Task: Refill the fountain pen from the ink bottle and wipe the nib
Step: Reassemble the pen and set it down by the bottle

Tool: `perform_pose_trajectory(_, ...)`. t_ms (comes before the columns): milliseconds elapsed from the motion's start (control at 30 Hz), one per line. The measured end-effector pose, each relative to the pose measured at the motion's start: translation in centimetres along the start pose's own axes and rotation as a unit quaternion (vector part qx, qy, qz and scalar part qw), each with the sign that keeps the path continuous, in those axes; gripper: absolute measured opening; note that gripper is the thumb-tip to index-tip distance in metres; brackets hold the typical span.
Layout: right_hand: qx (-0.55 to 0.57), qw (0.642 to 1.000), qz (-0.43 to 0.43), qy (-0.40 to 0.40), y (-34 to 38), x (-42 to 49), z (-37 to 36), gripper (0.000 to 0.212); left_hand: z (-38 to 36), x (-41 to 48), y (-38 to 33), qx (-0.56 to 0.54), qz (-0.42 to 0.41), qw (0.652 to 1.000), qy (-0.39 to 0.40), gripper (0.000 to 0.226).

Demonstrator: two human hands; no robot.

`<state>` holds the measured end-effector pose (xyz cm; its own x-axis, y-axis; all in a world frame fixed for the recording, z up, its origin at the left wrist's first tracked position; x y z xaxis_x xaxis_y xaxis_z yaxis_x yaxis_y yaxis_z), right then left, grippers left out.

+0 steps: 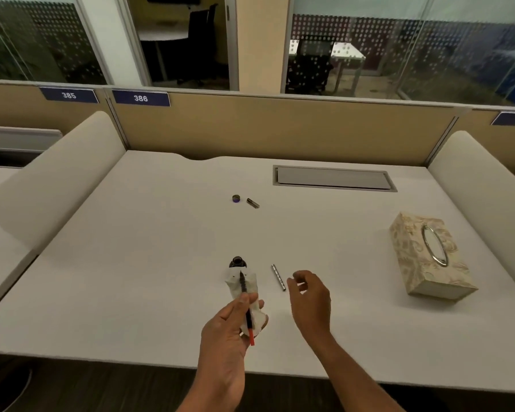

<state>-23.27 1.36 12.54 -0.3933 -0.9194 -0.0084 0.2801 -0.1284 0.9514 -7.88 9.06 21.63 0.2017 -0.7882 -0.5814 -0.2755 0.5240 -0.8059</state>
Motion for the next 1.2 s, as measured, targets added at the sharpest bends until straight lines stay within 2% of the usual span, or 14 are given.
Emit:
perform_pose_trajectory(100,-0.08,0.997,-0.012,0.005,-2.6,2.3,-2.3,0.015,0.4,1.4,-0.7,-0.04,0.005,0.999,0.007,0.031)
perform_pose_trajectory(233,-0.157,0.986,-0.028,0.04,-4.9,3.5,-4.4,0.024,0.6,2.6,-0.7,-0.06,0.015,0.998,0.022,0.019)
perform_pose_trajectory(533,-0.201,0.979,-0.01,0.034,-7.1,5.3,-5.8,0.014,0.7,3.7,-1.1,-0.095,0.012,0.995,0.035,0.026)
perform_pose_trajectory(600,-0.165,0.986,-0.019,0.021,-6.5,5.1,-5.2,0.011,0.7,3.7,-1.2,-0.108,0.015,0.993,0.038,0.025)
perform_pose_trajectory(700,-0.008,1.0,-0.017,-0.01,-2.8,1.9,-2.7,0.009,0.5,3.3,-1.7,-0.137,0.023,0.989,0.048,0.018)
perform_pose_trajectory(800,0.085,0.996,0.002,0.034,3.3,-4.4,1.1,0.004,0.0,2.6,-2.7,-0.171,0.022,0.983,0.065,0.018)
perform_pose_trajectory(933,0.121,0.987,0.011,0.101,8.0,-11.1,5.6,0.012,-1.0,1.4,-3.8,-0.186,0.003,0.98,0.07,0.017)
perform_pose_trajectory(1200,0.09,0.989,0.046,0.105,9.5,-12.7,7.6,0.016,-3.1,-1.9,-4.5,-0.189,-0.031,0.978,0.086,0.033)
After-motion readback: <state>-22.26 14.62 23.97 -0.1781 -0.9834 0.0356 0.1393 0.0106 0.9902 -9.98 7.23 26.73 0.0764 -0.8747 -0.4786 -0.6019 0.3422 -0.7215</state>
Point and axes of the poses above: each hand's wrist, its own x-axis towards the middle knuckle, its own z-axis out of the back of the hand, y = z × x, the point moved 1 cm from there along x, towards the middle knuckle, and after that the axes turned 14 degrees about x, right-handed, at the moved point
